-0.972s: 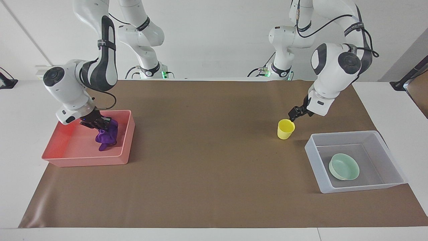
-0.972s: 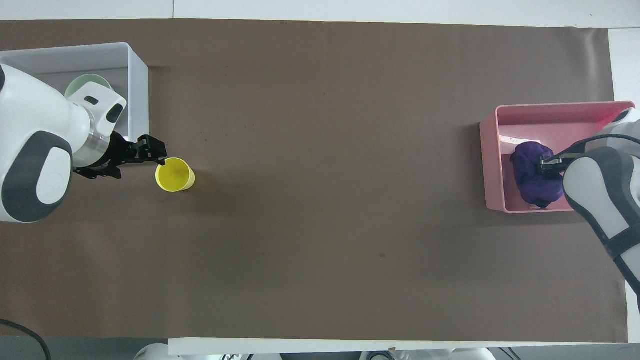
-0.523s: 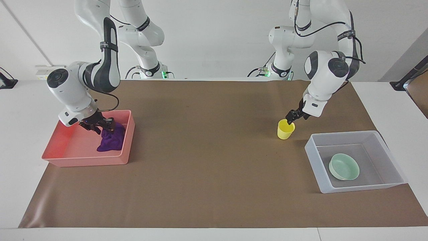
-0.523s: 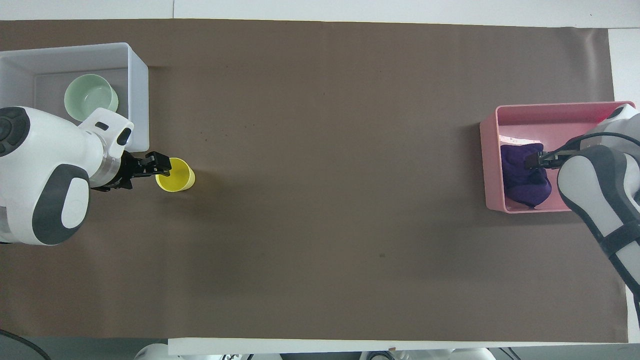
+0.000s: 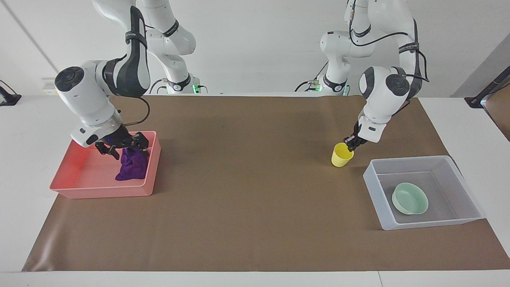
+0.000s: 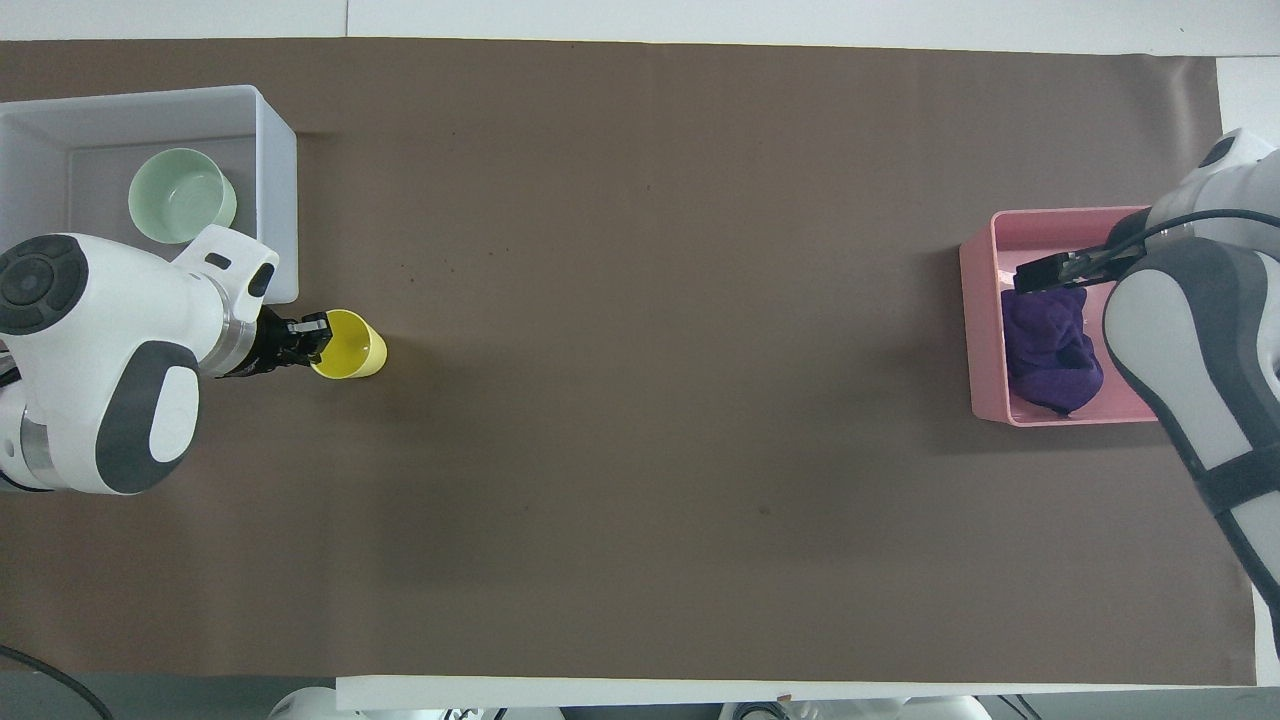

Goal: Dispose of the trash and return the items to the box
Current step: 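Lift the yellow cup into the clear bin with the left gripper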

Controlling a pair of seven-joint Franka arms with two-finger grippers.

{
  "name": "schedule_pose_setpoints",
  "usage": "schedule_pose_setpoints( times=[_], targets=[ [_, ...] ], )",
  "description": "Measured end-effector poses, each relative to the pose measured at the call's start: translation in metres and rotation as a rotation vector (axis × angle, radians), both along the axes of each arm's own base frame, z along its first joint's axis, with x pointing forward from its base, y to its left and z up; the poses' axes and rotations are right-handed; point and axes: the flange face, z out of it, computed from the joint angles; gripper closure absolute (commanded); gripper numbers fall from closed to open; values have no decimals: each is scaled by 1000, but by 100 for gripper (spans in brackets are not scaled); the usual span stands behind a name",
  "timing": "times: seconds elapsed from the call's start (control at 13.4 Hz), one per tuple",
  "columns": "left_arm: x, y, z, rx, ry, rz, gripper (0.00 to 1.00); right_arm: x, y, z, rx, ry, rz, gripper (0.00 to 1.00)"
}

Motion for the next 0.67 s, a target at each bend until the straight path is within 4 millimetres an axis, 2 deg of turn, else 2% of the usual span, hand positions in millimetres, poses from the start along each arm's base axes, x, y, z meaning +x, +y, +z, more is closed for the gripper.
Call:
schedule_pose_setpoints(
  times=[0.07,0.15,0.22,0.37,0.52,0.6,0.67],
  targets=[
    [5,-3,12,-3,-7,13,100,2,17,4,3,4,13,1],
    [13,-6,32,-5,-8,23,100,3,32,8,6,19,20,1],
    [21,-8,59,-9,-9,32,100,3,40,12,8,41,27,1],
    [39,0,121,-26,-36,65,100,2,40,29,7,105,32,1],
    [63,33,166,-27,-54,124,100,2,35,58,-20,144,39,1],
    [78,57,178,-24,-58,143,100,1,32,71,-39,154,42,1],
    [94,84,181,-19,-67,138,100,-3,31,83,-48,163,41,1]
  ],
)
